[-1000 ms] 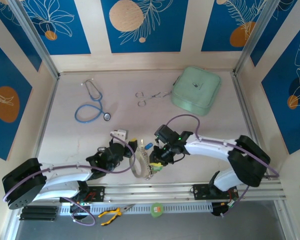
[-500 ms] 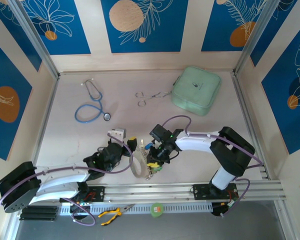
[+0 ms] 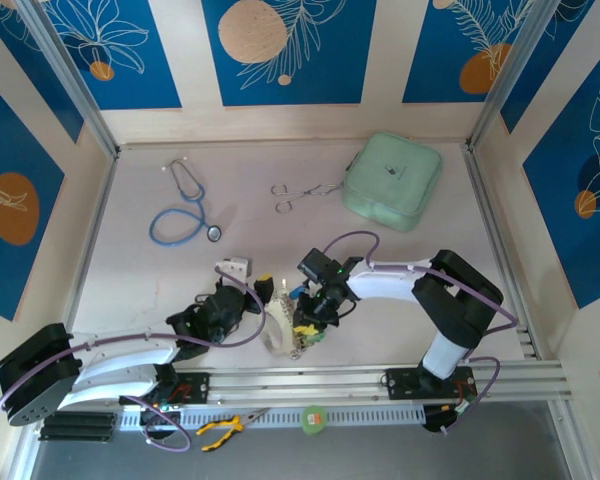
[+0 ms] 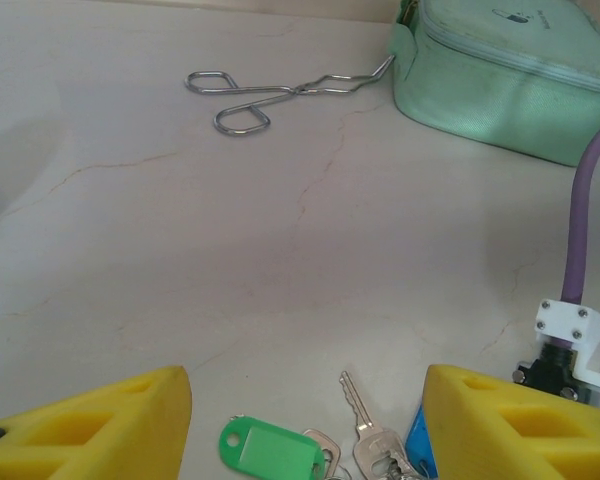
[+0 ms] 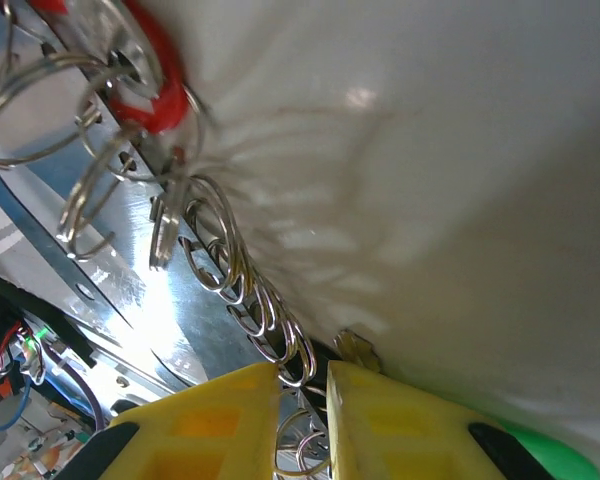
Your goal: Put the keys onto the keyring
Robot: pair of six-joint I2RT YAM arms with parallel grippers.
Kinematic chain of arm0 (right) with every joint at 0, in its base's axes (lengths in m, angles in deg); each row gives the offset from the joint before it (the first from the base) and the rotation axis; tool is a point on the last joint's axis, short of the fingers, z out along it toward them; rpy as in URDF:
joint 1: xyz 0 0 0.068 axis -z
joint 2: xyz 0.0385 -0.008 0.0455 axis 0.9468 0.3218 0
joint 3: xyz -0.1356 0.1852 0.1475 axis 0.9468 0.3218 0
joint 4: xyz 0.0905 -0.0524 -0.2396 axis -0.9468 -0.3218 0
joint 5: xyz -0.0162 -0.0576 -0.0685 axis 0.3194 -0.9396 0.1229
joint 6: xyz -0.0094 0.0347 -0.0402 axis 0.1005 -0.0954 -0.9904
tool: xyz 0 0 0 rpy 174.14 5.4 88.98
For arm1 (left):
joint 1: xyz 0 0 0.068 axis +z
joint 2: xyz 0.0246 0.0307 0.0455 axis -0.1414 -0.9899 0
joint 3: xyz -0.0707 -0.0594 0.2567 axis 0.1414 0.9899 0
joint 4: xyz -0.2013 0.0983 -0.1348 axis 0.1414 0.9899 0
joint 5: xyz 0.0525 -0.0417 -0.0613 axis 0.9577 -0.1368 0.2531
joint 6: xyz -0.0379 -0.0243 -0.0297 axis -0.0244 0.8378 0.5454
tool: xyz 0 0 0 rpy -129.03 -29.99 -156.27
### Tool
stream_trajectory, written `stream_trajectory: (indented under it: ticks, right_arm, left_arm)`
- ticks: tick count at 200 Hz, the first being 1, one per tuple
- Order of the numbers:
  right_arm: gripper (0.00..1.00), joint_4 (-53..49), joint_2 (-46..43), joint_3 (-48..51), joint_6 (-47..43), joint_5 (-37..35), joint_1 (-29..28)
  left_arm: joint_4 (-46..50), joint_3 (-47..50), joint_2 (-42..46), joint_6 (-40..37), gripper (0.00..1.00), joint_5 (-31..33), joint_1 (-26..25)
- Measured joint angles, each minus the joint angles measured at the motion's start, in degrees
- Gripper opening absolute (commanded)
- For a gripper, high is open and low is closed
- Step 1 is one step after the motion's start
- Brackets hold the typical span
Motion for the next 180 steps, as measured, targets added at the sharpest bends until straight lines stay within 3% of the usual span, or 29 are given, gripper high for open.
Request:
stream_trajectory:
  ticks: [70, 133, 180]
  right_arm:
    - [0.16, 0.3, 1.4, -1.7, -0.7, 0.0, 0.0]
    - [0.0, 0.4, 1.8, -2.9, -1.7, 0.0, 0.0]
    - [0.0, -3.3, 0.9, -4.7, -5.5, -2.8, 0.1]
  left_arm:
    - [0.2, 0.1, 1.1, 0.0, 0.63, 0.0, 0.0]
    - [0.9, 0.5, 2.3, 0.0, 0.63, 0.3, 0.0]
    - [2.8, 0.7, 5.5, -2.0, 0.64, 2.1, 0.1]
